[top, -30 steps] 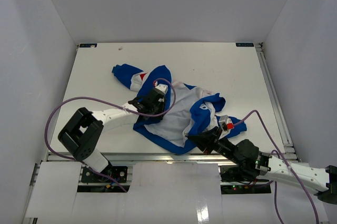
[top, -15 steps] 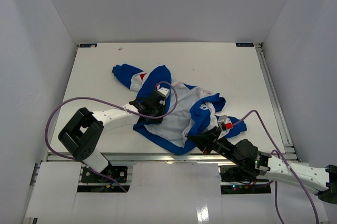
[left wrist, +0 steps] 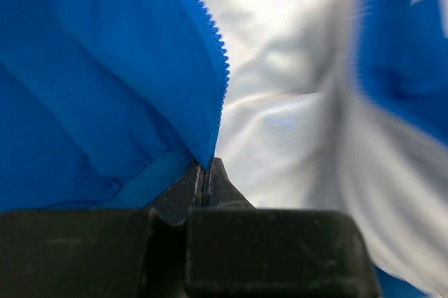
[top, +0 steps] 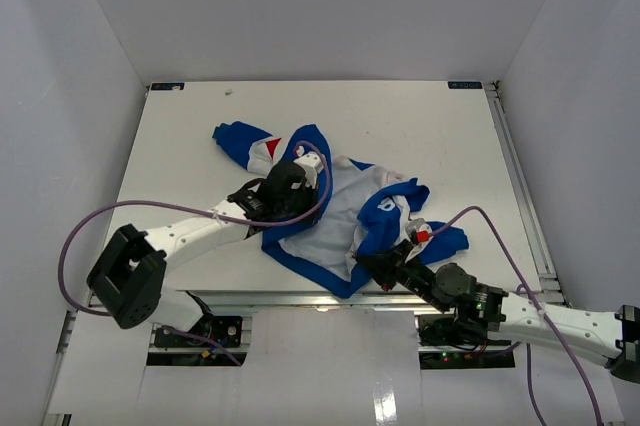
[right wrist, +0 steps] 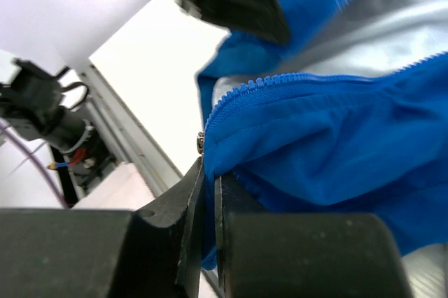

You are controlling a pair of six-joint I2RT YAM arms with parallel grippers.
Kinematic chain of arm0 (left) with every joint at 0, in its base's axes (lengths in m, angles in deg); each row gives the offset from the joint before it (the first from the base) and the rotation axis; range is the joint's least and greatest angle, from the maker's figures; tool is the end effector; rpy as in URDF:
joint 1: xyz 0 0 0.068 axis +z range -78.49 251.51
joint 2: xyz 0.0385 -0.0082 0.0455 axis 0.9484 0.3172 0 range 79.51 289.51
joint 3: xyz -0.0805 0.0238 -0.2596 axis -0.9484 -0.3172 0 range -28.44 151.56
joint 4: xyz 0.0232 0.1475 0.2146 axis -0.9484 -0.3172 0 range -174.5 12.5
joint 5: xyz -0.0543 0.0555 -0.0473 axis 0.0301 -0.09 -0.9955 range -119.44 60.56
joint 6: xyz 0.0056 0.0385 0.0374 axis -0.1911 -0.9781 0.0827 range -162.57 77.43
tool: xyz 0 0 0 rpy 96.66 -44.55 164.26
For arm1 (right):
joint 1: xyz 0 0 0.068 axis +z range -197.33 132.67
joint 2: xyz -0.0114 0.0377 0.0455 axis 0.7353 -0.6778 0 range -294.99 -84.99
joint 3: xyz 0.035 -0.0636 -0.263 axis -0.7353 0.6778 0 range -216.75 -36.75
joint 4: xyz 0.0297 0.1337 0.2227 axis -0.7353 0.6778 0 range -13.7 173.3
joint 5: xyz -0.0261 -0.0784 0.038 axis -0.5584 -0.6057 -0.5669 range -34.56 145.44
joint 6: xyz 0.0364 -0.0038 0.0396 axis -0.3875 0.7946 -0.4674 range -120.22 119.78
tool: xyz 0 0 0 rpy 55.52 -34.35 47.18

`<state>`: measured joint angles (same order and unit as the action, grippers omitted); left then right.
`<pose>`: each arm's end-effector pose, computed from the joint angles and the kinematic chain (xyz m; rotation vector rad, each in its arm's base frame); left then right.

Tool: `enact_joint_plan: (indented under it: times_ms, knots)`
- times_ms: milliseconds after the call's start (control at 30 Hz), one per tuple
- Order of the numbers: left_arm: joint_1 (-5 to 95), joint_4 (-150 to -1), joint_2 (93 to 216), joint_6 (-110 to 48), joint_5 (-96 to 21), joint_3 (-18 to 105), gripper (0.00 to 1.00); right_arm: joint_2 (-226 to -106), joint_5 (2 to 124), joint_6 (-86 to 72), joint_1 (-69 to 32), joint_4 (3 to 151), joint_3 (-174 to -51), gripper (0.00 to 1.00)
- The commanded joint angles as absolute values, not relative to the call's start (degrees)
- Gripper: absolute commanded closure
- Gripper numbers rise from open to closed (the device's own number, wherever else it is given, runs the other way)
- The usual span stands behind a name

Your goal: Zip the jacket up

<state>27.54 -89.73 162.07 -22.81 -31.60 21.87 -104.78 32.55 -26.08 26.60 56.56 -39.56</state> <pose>0.2173 -0.2114 0.2184 0.5270 2.3662 -0.5757 0.0494 0.1212 0.1939 -0.3398 1.5924 1.0705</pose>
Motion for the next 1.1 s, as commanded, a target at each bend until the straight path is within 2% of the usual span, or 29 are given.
enact_joint_plan:
  times_ms: [0,333,1067]
  knots:
    - [28.6,-80.0,153.3,-21.8,-41.9,17.6,1.00,-109.6,28.4,-25.6,26.6,50.6,-39.3,0.88]
    - [29.3,-55.9,141.6,-20.9,-56.4,3.0,1.00,-110.8,37.6,-15.6,26.4,35.0,-37.1,0.92]
    - [29.3,-26.2,136.2,-16.9,-69.1,-9.7,1.00,-114.6,47.4,-12.3,24.6,29.1,-36.4,0.92]
